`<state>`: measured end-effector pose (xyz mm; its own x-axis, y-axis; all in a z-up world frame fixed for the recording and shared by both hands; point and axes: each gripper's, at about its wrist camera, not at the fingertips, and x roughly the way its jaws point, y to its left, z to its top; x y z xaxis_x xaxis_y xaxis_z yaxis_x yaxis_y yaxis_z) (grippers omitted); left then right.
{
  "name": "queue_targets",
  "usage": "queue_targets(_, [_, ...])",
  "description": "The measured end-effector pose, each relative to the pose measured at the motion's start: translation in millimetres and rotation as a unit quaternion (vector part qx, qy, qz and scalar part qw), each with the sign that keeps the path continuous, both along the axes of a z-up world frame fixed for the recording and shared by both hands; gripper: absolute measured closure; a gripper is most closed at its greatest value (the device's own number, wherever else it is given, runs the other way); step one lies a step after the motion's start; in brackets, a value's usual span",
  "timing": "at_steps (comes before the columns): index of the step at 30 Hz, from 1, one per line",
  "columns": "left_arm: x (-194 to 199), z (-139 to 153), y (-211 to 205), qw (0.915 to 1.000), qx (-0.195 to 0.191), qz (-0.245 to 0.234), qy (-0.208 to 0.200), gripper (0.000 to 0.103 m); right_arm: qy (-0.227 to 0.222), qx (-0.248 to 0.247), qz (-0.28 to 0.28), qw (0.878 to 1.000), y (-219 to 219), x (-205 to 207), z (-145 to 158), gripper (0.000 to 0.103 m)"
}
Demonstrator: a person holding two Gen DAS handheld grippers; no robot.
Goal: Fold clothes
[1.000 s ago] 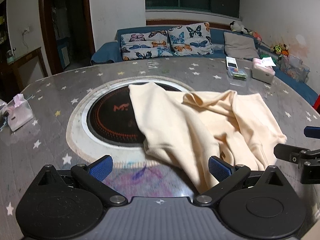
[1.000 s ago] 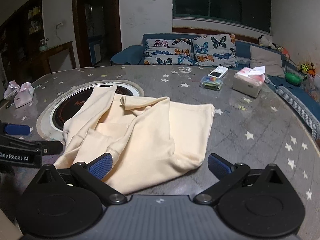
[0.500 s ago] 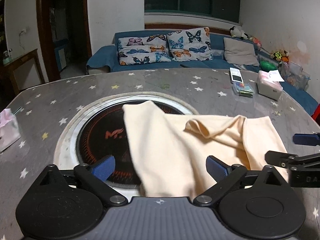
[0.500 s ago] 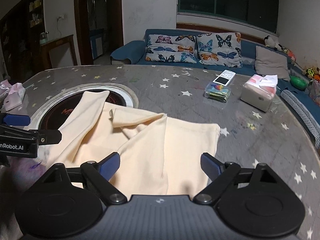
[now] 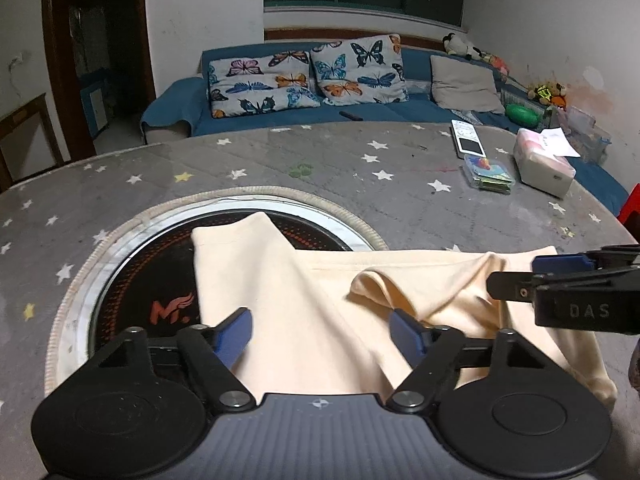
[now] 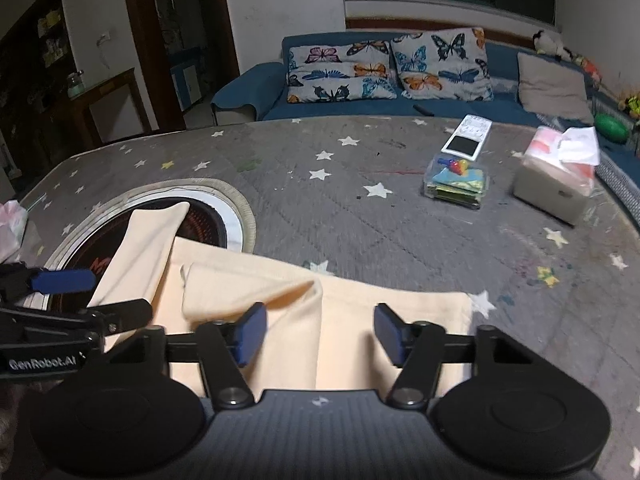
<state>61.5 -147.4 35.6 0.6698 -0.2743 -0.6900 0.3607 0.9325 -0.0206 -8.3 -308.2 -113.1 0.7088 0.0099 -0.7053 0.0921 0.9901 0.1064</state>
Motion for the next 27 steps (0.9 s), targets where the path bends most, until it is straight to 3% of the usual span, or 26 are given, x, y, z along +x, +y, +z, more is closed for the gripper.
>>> queue_targets(6, [12.5, -12.7, 0.7, 0.9998, 0.002, -0.002, 0.02, 0.044, 0.014, 0.024, 0.007, 1.0, -5.1, 18.6, -10.9, 0.067])
queue_targets(11, [14.5, -16.0, 7.5, 0.9997, -0.004, -0.004, 0.022, 0.07, 0.01, 0.034, 0.014, 0.999, -4.2, 19.0, -13.5, 0.09])
queue_targets(13, [15.3, -16.1, 11.2, 0.9997, -0.009, -0.004, 0.021, 0.078, 0.003, 0.032, 0.01, 0.999, -4.5, 16.8, -11.3, 0.095])
queue_targets(22, [11.0, -10.3, 24.9, 0.9996, -0.026, 0.005, 0.01, 0.095, -0.04, 0.016, -0.014, 0.999, -14.2, -13.7, 10.5, 0.098])
queue_targets(27, [2.9, -0.3, 38.2, 0.9991, -0.036, 0.018, -0.009, 0.098, -0.066, 0.011, -0.044, 0.997, -30.5, -42.4, 24.4, 0.098])
